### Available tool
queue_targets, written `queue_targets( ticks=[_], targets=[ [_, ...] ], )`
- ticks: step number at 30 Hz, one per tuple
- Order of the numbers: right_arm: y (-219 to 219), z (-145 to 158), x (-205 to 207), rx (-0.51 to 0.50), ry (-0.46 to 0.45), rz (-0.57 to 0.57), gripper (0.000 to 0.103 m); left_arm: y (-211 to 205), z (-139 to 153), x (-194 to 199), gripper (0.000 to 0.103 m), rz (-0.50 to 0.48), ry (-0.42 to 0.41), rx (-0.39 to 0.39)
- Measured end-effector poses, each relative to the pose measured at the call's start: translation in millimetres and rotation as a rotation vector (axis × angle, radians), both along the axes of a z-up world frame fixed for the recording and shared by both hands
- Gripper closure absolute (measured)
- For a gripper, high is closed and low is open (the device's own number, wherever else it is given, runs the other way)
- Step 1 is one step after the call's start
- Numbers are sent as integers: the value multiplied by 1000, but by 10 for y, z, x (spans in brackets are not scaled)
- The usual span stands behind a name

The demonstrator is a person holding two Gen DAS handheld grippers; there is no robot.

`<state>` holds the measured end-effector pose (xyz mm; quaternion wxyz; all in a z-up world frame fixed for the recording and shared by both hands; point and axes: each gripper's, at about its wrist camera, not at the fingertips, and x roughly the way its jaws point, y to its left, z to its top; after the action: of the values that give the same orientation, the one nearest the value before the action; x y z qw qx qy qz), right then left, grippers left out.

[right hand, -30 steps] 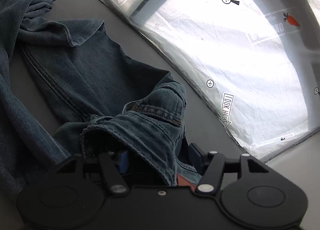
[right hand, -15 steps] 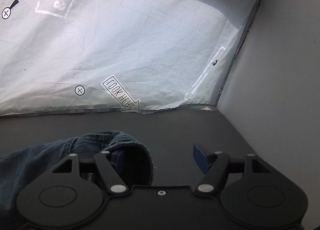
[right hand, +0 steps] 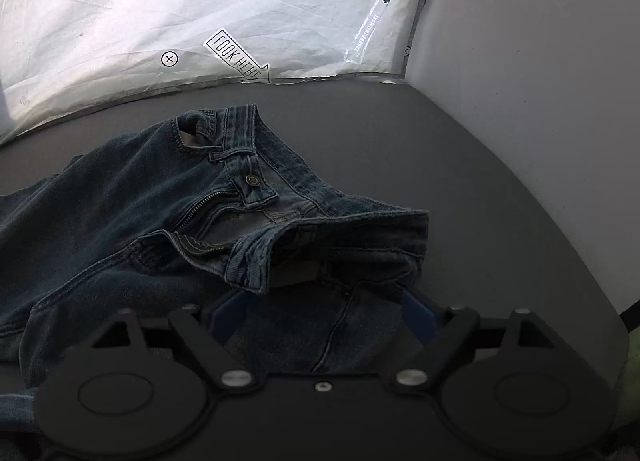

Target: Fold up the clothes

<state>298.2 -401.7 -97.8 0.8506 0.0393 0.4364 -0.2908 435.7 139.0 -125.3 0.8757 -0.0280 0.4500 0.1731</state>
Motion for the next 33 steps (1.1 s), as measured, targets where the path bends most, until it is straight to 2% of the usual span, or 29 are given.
queue_targets(
  ticks=[3,10,12,16,19,21,23,24,27,33],
  targets=[
    [-10,-64,-51,110,8,-47,18,78,-46,62,35,38,-1,-83],
    [-197,-261,-14,325,9,-223,18,131,-207,117,31,78,5,-160],
    [-262,-337,-24,352,34,-292,18,113,-236,132,31,91,-2,-172],
    [-330,-458,-97,419,39,-332,22,34,-280,162,38,87,-5,-157],
    [-378,-556,-153,494,40,-355,41,-24,-286,157,59,106,-11,-119],
    [-383,-596,-198,556,24,-349,58,-13,-257,141,81,120,-12,-97],
    [-355,-587,-240,591,-3,-318,67,31,-209,96,86,135,-27,-110],
    [-330,-573,-248,578,-3,-303,71,70,-165,56,88,151,-43,-127],
    [-302,-528,-308,572,-32,-275,76,112,-15,-105,90,192,-97,-152],
    [-322,-478,-504,588,-87,-262,85,121,273,-534,92,211,-176,-147]
  ],
)
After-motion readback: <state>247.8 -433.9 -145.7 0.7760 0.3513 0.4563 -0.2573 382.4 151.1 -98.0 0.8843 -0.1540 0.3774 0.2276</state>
